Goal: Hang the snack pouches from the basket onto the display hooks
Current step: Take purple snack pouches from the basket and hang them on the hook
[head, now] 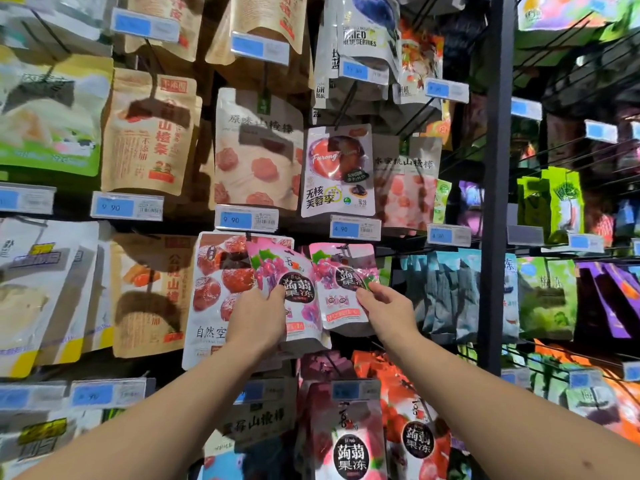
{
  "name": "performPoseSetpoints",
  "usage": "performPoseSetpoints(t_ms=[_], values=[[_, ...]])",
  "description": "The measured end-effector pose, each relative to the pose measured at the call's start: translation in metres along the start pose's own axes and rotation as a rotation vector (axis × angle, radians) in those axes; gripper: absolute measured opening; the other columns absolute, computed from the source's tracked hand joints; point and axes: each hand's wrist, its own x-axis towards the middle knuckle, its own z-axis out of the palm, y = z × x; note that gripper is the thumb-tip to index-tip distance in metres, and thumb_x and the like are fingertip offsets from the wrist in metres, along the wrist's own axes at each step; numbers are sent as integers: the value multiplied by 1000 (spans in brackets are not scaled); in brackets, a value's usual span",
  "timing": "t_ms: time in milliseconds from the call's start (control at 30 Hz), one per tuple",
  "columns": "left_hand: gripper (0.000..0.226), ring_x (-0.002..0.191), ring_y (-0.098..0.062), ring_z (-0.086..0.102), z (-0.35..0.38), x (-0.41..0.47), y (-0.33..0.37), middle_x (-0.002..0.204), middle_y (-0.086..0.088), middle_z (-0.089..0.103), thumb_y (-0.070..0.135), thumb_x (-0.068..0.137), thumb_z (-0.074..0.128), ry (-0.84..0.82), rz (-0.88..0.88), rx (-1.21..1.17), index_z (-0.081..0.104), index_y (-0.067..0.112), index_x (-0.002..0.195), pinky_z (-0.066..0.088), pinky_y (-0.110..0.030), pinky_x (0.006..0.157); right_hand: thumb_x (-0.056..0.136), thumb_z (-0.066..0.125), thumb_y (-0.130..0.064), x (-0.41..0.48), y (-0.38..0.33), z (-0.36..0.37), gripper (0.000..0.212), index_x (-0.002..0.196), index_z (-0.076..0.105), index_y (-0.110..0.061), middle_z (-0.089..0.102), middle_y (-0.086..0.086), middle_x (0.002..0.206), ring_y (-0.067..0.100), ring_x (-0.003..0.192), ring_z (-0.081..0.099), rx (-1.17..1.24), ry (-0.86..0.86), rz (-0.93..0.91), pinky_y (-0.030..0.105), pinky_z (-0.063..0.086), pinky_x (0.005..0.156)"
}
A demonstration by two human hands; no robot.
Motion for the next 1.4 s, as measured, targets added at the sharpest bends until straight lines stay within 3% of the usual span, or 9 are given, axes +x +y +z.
performPoseSetpoints(t_ms=[200, 467, 567, 733, 933, 1033, 1133, 1233, 1400], values=[[48, 44, -22, 48, -15, 0, -27, 48, -9, 52, 30, 100, 48, 58, 96, -31, 39, 17, 54, 36, -37, 46, 89, 72, -8, 14, 38, 14, 61, 146, 53, -17, 59, -1, 138, 12, 120, 58, -116, -48, -77, 32, 46, 108], [53, 38, -13, 40, -14, 8, -37, 41, 2, 45, 25, 101, 51, 36, 166, -59, 36, 16, 51, 32, -33, 46, 73, 68, -24, 86, 86, 64, 38, 110, 61, -30, 70, 7, 101, 26, 91, 69, -319, -75, -111, 40, 59, 84], [53, 36, -8, 36, -13, 9, -40, 39, 5, 40, 24, 102, 51, 16, 174, -83, 36, 16, 52, 30, -30, 43, 80, 71, -15, 101, 90, 77, 60, 136, 54, -28, 68, 8, 110, 25, 96, 67, -369, -95, -78, 33, 55, 88], [53, 37, -10, 36, -11, 12, -48, 39, 5, 40, 27, 101, 51, 17, 160, -75, 36, 18, 51, 30, -32, 48, 61, 71, -51, 149, 148, 85, 98, 152, 33, -50, 60, 10, 129, 32, 117, 59, -445, -158, -28, 44, 50, 106], [50, 43, -19, 43, 0, 9, -45, 46, -4, 48, 32, 100, 52, 9, 123, -71, 45, 16, 53, 36, -35, 49, 80, 59, -54, 72, 76, 68, 50, 119, 59, -21, 51, 14, 133, 35, 125, 49, -447, -94, -95, 49, 43, 105], [46, 46, -27, 43, 11, 7, -36, 50, -13, 49, 29, 99, 54, 1, 69, -127, 48, 14, 56, 37, -36, 52, 102, 55, -39, 33, 45, 56, 41, 138, 56, -21, 55, 1, 137, 19, 127, 51, -251, -174, -154, 38, 40, 112], [42, 45, -21, 45, 25, 5, -24, 50, -8, 52, 29, 96, 61, 45, -7, -184, 51, 13, 58, 36, -30, 49, 104, 52, -42, 1, 24, 38, 46, 148, 48, -29, 57, -7, 139, 10, 121, 57, -110, -350, -96, 35, 47, 109], [45, 48, -25, 54, 39, 1, -15, 54, -11, 62, 29, 93, 65, 31, -39, -223, 57, 1, 58, 46, -35, 52, 98, 66, -35, -15, 18, 19, 63, 154, 36, -34, 55, -25, 117, -17, 96, 60, -84, -449, -103, 7, 50, 77], [56, 40, -17, 38, 54, -5, -5, 38, 6, 42, 36, 89, 69, -9, -42, -185, 42, 15, 45, 32, -30, 50, 80, 86, -25, -18, 23, 2, 90, 153, 37, -42, 62, -4, 140, 2, 106, 67, -108, -384, -117, 27, 55, 95]])
